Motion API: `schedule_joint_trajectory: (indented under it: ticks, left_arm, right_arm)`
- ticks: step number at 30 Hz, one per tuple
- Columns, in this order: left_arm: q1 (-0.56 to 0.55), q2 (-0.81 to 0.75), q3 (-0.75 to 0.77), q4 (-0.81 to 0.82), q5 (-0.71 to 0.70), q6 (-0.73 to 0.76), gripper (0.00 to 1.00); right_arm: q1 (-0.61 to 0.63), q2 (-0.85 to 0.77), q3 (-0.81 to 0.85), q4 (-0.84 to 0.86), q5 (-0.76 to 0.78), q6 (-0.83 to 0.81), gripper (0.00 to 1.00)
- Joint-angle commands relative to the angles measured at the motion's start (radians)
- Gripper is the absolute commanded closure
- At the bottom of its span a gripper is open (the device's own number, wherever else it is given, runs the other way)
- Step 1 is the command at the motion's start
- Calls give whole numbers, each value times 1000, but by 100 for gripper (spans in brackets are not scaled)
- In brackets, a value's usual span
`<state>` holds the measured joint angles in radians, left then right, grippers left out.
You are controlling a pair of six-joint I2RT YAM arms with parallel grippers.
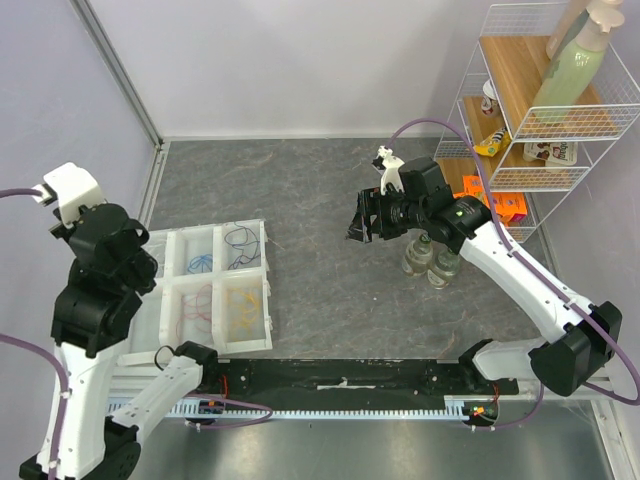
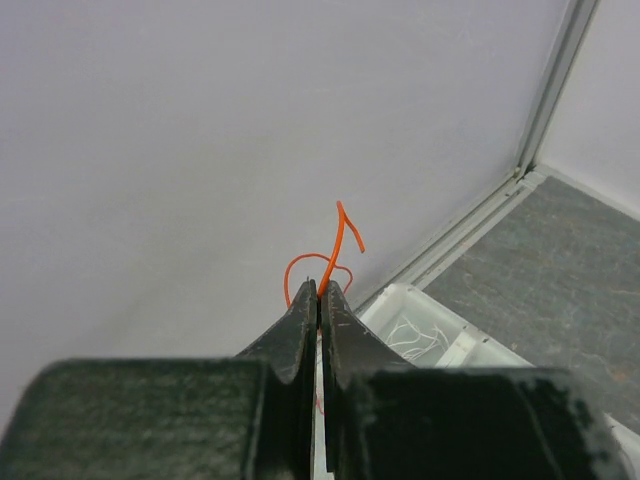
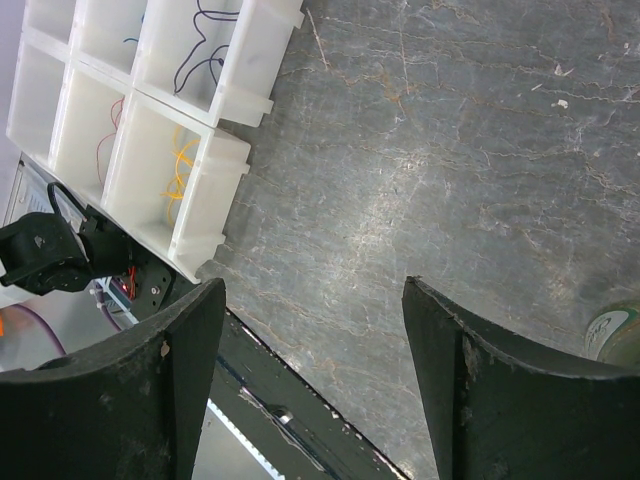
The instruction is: Untangle the cables
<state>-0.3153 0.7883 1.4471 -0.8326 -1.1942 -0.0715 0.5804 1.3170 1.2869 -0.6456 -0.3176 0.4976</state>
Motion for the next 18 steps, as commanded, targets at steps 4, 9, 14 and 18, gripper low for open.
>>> schedule_joint_trajectory:
  ticks: [4, 9, 14, 18]
  left_arm:
    - [5, -58, -255, 120, -47, 72, 98]
    - [19, -58, -356, -161, 34, -314, 98]
    - [106, -52, -444, -79, 79, -300, 98]
    - [218, 6, -401, -219, 126, -457, 98]
  right_arm:
    - [-2, -19, 11, 8, -6, 4, 21]
    - [-2, -33, 2, 6, 0, -1, 21]
    - [-2, -30, 3, -2, 2, -1, 21]
    - [-2, -39, 5, -6, 17, -1, 21]
